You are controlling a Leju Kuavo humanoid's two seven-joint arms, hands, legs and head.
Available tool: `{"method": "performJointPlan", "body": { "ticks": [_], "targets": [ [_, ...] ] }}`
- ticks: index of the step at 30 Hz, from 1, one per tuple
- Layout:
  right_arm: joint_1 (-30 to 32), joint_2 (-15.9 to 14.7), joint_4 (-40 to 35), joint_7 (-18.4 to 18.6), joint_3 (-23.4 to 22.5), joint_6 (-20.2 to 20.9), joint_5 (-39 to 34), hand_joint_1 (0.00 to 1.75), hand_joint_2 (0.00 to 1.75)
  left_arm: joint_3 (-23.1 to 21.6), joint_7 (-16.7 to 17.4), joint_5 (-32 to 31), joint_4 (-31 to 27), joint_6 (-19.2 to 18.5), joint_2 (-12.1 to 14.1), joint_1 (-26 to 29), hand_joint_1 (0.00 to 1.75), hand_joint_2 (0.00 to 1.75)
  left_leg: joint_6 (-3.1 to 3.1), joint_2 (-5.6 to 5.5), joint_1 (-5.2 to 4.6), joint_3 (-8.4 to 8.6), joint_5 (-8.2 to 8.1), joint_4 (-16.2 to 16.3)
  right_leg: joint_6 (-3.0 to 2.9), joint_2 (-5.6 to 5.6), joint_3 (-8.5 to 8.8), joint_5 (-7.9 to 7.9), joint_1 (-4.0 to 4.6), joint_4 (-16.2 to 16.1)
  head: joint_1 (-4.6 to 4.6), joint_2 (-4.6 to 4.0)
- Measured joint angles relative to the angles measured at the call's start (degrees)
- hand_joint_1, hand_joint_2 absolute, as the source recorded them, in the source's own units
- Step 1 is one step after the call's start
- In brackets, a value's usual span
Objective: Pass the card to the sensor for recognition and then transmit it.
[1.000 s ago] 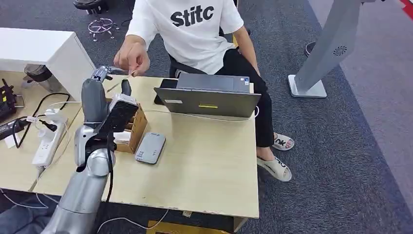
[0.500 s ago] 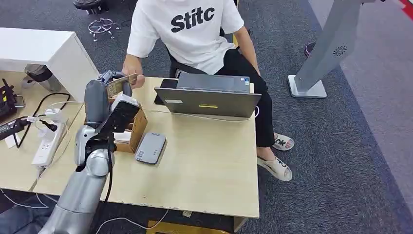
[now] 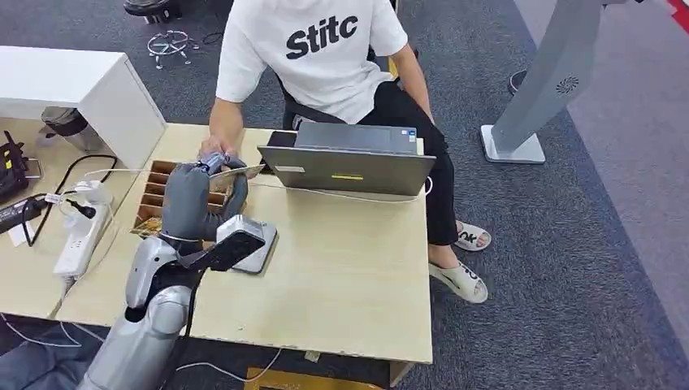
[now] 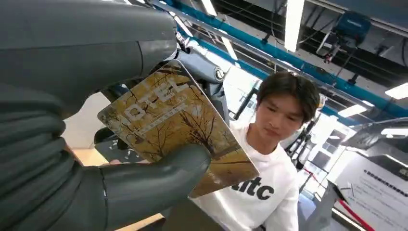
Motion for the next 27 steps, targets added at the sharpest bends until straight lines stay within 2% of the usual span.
{"method": "performJointPlan", "body": {
  "ticks": [4, 8, 11, 15, 18, 27],
  "targets": [
    [0.01, 0.00, 0.02, -0.11, -0.09, 0.02, 0.00, 0.00, 1.75, -1.32, 0.94, -2.26, -1.84, -0.59, 1.38, 0.99, 1.75, 1.75, 0.00, 0.00, 0.00, 0.01, 0.01, 0.00, -0.01, 0.00, 0.00, 0.00, 0.00, 0.00, 0.00, 0.00],
    [0.01, 0.00, 0.07, 0.02, -0.57, 0.00, 0.46, 0.00, 1.75, -3.17, 3.74, -6.87, -2.78, -2.58, 2.84, 1.87, 1.75, 1.75, 0.00, 0.00, 0.00, 0.00, 0.01, 0.00, -0.01, -0.01, 0.00, 0.00, 0.00, 0.00, 0.00, 0.00],
    [0.00, 0.00, 0.07, -0.02, -0.90, 0.00, 0.55, 0.00, 1.75, -4.35, 4.85, -9.43, -2.78, -2.65, 3.69, 2.26, 1.75, 1.75, 0.00, 0.00, 0.00, 0.00, 0.01, 0.00, -0.01, 0.00, 0.00, 0.00, 0.00, 0.00, 0.00, 0.00],
    [-0.01, 0.00, 0.07, -0.37, -1.29, 0.02, 0.74, 0.00, 1.75, -5.34, 6.65, -13.54, -2.74, -1.71, 4.44, 2.61, 1.75, 1.75, 0.00, 0.00, 0.00, 0.00, 0.00, 0.00, 0.00, -0.01, 0.00, 0.00, 0.00, 0.00, 0.00, 0.00],
    [-0.02, 0.02, 0.07, -0.31, -1.49, 0.15, 1.62, 0.00, 1.75, -5.66, 9.93, -22.02, -1.99, 0.52, 4.96, 2.67, 1.75, 1.75, 0.00, 0.00, 0.00, 0.00, 0.00, 0.00, 0.00, -0.01, 0.00, 0.00, 0.00, 0.00, 0.00, 0.00],
    [-0.06, 0.07, 0.07, 0.00, -1.92, 0.55, 2.80, 0.00, 1.75, -6.17, 12.40, -25.86, 3.34, 2.45, 5.29, 3.00, 1.75, 1.75, -0.01, -0.01, 0.00, 0.00, 0.01, 0.00, -0.01, -0.01, 0.00, 0.00, 0.00, 0.00, 0.00, 0.00]
  ]
}}
